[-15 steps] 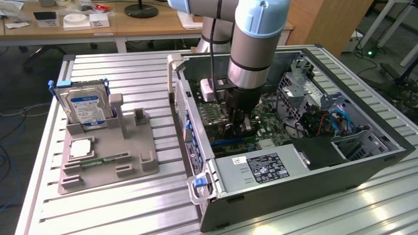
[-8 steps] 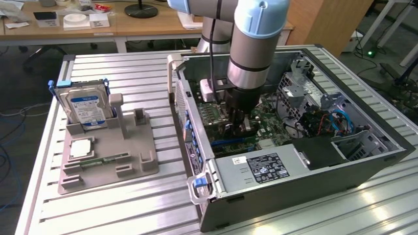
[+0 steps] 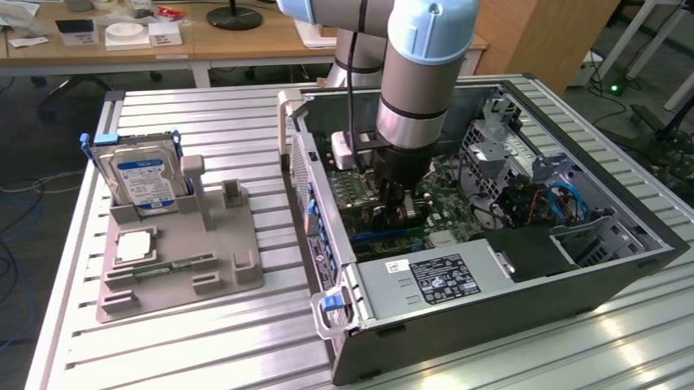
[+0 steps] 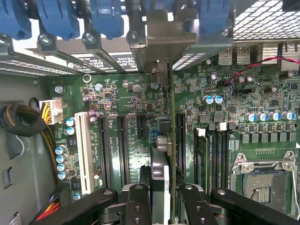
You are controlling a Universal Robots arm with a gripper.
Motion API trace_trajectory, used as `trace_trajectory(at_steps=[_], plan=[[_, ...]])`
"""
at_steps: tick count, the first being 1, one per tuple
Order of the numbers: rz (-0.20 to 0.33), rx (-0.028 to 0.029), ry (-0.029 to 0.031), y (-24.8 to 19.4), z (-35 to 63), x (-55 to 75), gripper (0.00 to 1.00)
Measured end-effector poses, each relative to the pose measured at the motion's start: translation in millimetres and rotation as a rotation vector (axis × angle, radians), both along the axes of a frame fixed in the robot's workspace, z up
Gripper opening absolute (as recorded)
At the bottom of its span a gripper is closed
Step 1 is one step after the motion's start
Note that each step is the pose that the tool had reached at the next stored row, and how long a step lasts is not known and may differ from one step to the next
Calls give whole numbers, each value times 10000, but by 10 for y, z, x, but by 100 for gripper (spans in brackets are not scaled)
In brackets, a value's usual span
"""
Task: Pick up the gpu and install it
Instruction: 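Insert the gpu into the slot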
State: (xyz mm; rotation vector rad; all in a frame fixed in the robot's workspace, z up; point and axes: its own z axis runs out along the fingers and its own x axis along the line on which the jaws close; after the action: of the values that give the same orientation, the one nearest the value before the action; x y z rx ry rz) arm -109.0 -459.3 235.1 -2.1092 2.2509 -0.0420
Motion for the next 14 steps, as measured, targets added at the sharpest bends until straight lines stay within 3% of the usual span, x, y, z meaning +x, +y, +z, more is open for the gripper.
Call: trace_trajectory(at_steps=[14], plan=[[55, -1, 0, 4, -12, 0, 28]])
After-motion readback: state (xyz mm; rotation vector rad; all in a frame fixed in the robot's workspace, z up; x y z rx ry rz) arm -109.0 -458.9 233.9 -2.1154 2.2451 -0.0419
